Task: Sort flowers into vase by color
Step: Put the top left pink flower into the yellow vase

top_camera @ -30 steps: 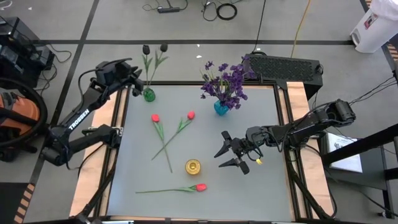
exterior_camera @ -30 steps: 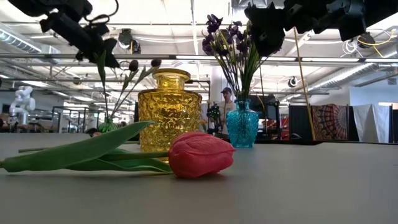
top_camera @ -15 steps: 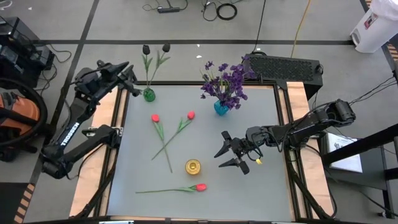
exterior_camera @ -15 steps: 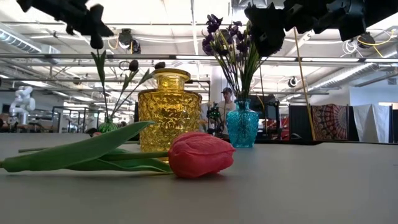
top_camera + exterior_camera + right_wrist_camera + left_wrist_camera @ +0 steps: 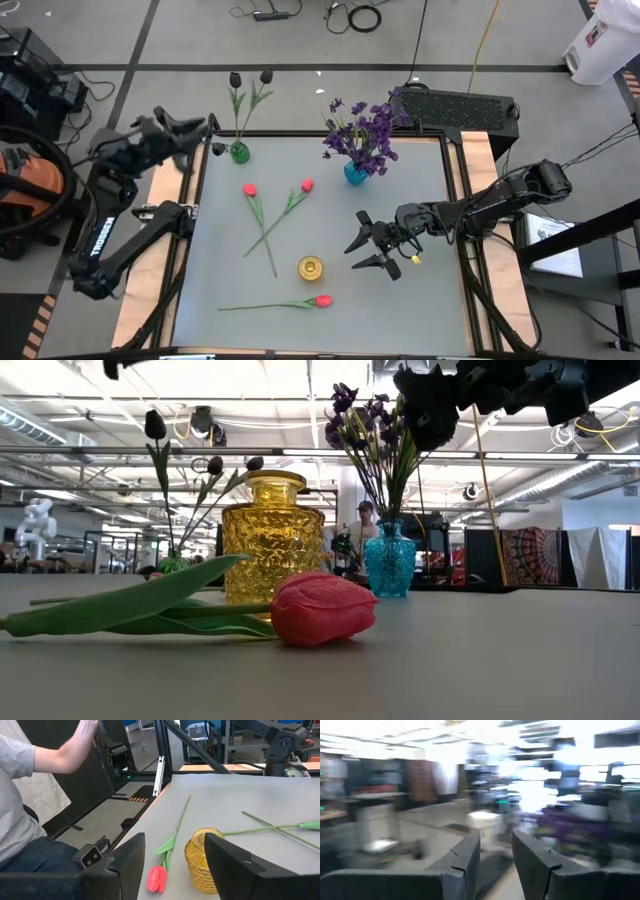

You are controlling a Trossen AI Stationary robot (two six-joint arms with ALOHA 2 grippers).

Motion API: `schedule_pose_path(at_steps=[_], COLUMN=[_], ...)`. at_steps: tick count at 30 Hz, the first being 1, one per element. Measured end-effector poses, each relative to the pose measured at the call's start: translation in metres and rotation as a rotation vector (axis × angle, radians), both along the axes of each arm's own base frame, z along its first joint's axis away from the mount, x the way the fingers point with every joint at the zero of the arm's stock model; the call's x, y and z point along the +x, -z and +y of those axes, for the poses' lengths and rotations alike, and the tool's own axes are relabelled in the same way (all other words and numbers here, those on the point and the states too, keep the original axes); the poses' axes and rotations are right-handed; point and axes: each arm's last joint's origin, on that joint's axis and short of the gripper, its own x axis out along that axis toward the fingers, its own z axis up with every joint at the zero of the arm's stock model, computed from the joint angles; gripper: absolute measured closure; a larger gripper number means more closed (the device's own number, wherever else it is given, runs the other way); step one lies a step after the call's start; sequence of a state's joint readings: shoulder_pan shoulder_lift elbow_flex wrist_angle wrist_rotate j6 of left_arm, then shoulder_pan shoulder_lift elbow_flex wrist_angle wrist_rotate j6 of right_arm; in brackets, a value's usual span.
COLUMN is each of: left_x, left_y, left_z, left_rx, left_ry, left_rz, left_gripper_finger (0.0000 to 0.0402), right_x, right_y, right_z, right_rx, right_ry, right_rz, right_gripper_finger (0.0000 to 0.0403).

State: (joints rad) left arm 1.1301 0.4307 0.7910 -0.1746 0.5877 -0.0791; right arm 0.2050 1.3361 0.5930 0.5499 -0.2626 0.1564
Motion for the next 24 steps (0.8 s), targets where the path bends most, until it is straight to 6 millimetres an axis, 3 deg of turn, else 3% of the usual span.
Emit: schedule_pose_path(at_steps=[6, 11, 24], left_x=[-0.003, -0.008, -0.018], left_y=[-0.001, -0.001, 0.038], left_z=[-0.023, -0.039, -0.060], left_rx=[-0.049, -0.092, -0.388], left_ry=[0.366, 0.526, 0.465], left_rz=[-0.005, 0.004, 0.092], left_gripper_finger=[0.0283, 0.0283, 0.0283], right_x=[0.000, 0.000, 0.000], right_y=[0.000, 0.000, 0.000], right_z=[0.000, 0.000, 0.000], right_rx=[0.000, 0.000, 0.012], right_ry=[0.000, 0.000, 0.003], right_rz=[0.000, 0.001, 0.011], right_gripper_finger=[0.0206, 0.0206, 0.0206])
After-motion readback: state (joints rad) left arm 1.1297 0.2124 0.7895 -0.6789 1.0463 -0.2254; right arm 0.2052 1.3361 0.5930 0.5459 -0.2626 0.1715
